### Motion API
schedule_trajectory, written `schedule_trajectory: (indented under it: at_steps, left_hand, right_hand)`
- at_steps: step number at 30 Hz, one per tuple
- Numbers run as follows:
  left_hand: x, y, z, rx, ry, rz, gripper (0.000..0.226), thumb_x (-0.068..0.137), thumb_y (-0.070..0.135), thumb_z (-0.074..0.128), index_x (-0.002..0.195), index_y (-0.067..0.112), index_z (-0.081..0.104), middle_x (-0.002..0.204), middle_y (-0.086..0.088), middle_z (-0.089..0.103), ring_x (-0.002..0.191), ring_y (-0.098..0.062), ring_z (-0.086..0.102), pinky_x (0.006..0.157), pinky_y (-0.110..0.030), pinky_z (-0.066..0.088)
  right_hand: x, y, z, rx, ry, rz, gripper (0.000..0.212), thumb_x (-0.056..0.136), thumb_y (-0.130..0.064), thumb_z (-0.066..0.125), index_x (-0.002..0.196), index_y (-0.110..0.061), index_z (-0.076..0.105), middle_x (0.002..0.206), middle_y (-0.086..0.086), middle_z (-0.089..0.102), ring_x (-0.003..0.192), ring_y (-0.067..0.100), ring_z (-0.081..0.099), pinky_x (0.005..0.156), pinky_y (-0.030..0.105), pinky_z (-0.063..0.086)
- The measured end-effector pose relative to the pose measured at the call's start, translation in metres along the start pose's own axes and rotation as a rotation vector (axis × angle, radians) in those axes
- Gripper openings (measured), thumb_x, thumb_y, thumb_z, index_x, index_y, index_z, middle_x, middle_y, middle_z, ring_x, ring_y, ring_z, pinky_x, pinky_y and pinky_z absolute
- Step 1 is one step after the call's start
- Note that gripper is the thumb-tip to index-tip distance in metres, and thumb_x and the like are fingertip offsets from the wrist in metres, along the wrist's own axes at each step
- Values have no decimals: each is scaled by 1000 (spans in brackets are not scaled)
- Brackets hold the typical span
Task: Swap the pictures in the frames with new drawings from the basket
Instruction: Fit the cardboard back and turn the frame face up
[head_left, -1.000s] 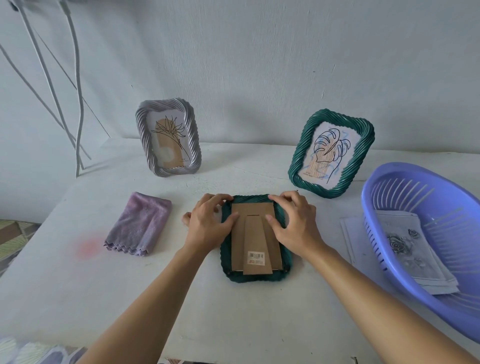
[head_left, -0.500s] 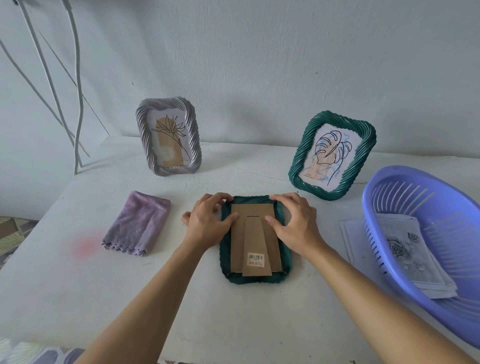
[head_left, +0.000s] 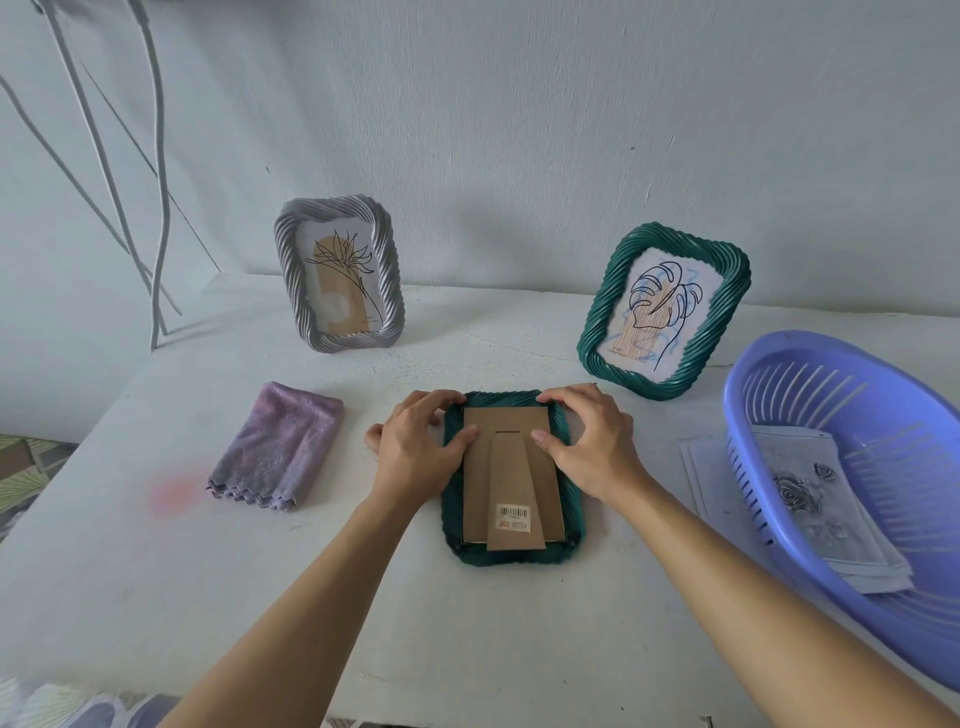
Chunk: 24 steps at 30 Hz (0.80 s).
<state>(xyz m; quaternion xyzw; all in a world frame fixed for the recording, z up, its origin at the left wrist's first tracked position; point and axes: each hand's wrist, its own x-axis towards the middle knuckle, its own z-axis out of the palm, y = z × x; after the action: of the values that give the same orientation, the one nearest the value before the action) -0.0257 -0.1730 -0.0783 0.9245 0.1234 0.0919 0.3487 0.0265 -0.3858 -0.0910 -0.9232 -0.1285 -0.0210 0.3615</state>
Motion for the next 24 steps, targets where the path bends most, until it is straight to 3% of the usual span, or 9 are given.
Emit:
schedule_trajectory:
  at_steps: [12, 24]
  left_hand:
    - [20, 7, -10, -4, -190, -154, 25, 80, 44, 76, 99, 46, 60, 110, 18, 57, 95, -7, 50, 85, -39, 26]
    - [10, 2, -5, -14, -96, -75, 17, 82, 48, 74, 96, 46, 65, 105, 20, 57, 90, -4, 52, 84, -37, 23]
  right_hand:
    - [-1, 1, 0, 36, 30, -32, 31, 77, -33, 81, 105, -32, 68, 111, -11, 60, 111, 13, 54, 97, 44, 39]
    - [-2, 2, 1, 28, 42, -39, 30, 78, -34, 80, 105, -33, 68, 111, -11, 59, 111, 12, 52, 96, 38, 34]
